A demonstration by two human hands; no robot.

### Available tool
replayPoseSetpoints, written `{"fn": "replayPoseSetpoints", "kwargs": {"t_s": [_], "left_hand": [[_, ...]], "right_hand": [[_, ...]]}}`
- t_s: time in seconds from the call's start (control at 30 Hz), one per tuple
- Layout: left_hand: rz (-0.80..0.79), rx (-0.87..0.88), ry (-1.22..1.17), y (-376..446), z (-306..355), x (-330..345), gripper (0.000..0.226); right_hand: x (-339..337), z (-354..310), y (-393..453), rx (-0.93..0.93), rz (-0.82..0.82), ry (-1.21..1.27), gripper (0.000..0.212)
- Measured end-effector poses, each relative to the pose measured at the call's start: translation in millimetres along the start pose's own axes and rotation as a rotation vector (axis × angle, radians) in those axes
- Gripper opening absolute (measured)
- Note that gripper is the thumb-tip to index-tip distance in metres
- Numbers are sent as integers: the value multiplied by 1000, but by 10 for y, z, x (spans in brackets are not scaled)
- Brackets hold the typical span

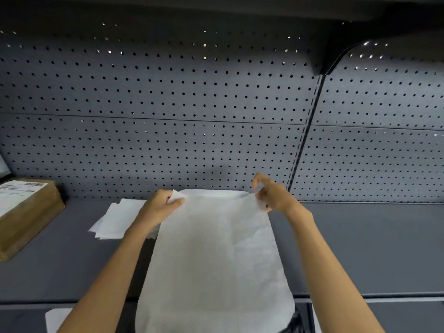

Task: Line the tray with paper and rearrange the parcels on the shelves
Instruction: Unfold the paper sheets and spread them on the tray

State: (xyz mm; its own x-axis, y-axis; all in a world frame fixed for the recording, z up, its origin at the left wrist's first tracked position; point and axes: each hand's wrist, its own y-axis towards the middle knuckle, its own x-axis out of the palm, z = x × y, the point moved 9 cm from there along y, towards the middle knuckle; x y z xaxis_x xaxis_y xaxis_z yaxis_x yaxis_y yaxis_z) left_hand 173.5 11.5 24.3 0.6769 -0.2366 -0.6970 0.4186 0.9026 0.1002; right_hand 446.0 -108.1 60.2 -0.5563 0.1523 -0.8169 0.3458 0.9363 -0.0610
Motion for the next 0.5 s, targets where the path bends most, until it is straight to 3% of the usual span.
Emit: {"fn": "replayPoseSetpoints", "kwargs": {"t_s": [0.23, 0.37, 0.5], "left_hand": [[101, 16, 68, 259, -70, 26, 49], [175, 18, 154, 369, -74, 32, 50], [236, -44, 177, 432, -155, 48, 43]], "right_hand": [[45, 144, 229, 68, 32, -48, 10], [-32, 143, 349, 45, 193, -101, 34], [44, 146, 418, 28, 209, -135, 40]]}}
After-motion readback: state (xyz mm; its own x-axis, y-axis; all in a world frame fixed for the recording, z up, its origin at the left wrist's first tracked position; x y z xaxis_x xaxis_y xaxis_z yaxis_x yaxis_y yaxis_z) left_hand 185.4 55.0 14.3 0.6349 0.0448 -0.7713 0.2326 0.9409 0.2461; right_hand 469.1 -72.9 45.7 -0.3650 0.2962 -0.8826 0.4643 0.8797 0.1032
